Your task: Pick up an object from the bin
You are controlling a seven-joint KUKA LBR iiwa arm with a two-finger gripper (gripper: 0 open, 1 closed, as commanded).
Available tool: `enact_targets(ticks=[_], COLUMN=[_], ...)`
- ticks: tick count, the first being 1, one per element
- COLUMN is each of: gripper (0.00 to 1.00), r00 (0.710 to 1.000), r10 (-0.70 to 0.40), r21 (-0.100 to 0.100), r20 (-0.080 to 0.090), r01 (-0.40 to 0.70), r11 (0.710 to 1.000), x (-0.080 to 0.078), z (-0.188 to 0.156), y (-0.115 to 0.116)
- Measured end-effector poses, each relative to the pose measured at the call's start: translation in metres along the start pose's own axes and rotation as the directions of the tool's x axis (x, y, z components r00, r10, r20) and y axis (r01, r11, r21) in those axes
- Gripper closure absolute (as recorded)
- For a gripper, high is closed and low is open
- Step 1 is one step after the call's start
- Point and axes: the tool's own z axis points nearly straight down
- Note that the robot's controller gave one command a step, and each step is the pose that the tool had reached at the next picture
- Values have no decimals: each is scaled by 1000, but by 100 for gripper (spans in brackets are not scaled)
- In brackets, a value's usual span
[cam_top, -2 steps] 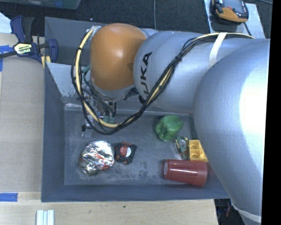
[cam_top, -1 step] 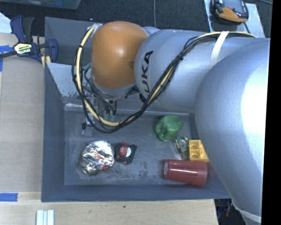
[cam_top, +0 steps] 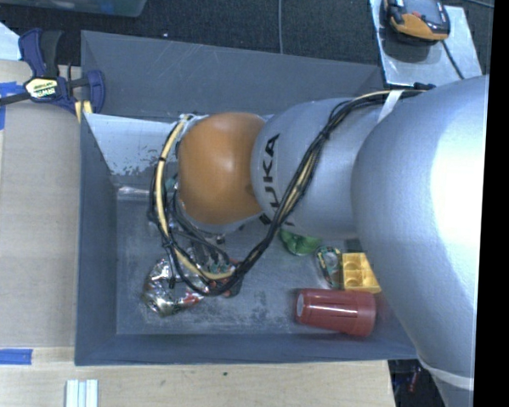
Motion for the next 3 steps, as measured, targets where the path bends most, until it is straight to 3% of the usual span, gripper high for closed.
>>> enact_targets(ticks=[1,2,3], gripper=[0,0,0], r00=[984,993,932], r10=[-177,-118,-362], r21=[0,0,1], r20=[-4,-5,-1], r01=[177,118,362], r11=[984,993,932], x=[34,42,36], z=[-23,-9,27], y=[-4,-15,-39])
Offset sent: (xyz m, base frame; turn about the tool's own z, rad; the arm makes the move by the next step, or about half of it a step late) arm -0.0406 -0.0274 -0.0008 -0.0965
